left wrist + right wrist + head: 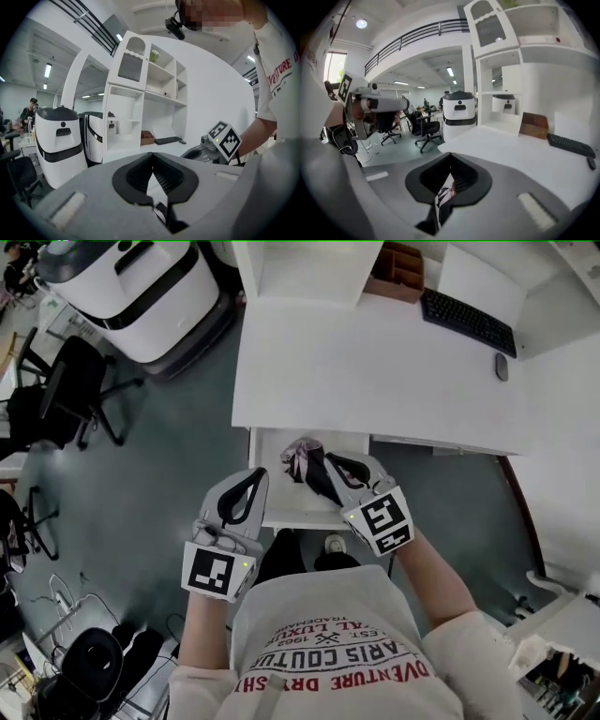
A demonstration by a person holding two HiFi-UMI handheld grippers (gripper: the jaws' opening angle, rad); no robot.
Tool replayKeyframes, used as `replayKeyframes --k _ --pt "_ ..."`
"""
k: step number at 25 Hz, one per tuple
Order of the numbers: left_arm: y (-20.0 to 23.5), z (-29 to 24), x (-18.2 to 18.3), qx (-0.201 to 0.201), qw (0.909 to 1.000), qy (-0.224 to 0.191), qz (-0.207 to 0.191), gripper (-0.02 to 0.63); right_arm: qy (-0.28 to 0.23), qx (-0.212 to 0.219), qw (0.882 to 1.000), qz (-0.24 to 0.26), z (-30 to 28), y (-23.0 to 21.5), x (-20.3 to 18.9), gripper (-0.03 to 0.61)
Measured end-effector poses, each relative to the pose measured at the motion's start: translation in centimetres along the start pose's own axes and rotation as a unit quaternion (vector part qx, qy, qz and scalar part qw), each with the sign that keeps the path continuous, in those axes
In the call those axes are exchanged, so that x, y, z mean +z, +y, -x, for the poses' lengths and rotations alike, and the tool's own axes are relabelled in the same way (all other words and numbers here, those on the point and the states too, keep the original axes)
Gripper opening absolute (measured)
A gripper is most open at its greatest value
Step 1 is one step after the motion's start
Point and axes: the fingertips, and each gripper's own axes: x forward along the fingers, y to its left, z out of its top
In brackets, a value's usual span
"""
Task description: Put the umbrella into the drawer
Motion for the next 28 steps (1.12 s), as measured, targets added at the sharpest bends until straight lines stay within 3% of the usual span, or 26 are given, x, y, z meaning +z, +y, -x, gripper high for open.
replayKeyframes --k 7,15,22,28 --pt "-1.4 1.0 5.6 -0.007 0.9991 -0.033 -0.025 0.004 -0.092 -0.053 0.994 0.034 6.5 -1.7 7.3 0.0" --pt "-2.5 1.9 11.6 -0.038 0.9961 -0.075 -0.028 0.003 -0.184 -0.112 0.975 0.043 13.2 -3.0 13.6 0.0" --pt "-2.5 2.5 14.2 -0.038 0.9939 -0.092 -0.047 0.003 -0.224 -0.139 0.963 0.046 15.6 -2.3 15.7 0.0" --pt "-2.2 2.6 14.5 -0.037 0.994 -0.092 -0.047 0.003 -0.23 -0.146 0.961 0.044 15.6 -1.9 16.1 0.0"
